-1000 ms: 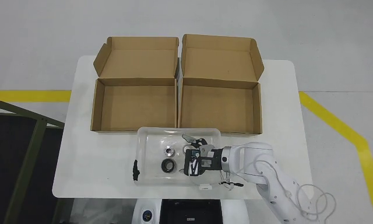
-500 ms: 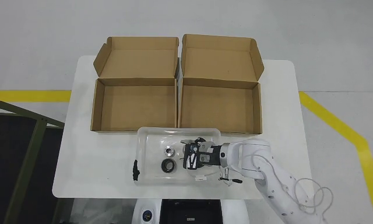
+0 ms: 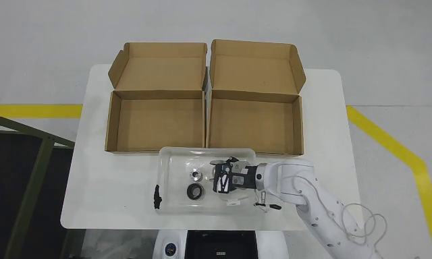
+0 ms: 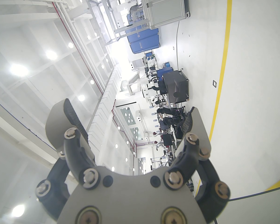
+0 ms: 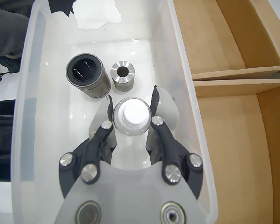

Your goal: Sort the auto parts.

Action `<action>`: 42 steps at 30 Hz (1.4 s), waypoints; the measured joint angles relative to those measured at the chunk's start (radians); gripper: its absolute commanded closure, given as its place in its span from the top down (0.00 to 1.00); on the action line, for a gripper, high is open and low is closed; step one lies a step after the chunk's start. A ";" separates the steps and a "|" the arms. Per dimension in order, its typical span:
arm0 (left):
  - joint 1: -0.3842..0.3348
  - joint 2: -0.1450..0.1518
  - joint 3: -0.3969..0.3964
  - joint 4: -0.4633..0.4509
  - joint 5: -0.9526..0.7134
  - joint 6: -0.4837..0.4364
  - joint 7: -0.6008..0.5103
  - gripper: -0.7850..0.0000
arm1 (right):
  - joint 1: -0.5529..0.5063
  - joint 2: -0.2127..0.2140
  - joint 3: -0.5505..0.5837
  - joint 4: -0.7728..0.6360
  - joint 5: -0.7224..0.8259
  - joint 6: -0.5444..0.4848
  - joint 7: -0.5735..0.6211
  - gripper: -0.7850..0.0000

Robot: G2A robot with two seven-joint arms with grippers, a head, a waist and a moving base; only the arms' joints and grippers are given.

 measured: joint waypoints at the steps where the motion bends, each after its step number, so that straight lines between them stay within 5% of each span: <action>1: 0.000 0.000 0.000 0.000 0.000 0.000 0.000 1.00 | -0.001 0.001 0.001 -0.006 0.004 -0.003 -0.002 0.00; 23: 0.000 0.000 0.000 0.000 0.000 0.000 0.000 1.00 | 0.004 0.033 0.124 -0.170 0.110 -0.043 -0.104 0.00; 42: 0.000 0.000 0.000 0.000 0.000 0.000 0.000 1.00 | 0.099 0.046 0.227 -0.067 0.243 0.016 -0.186 0.00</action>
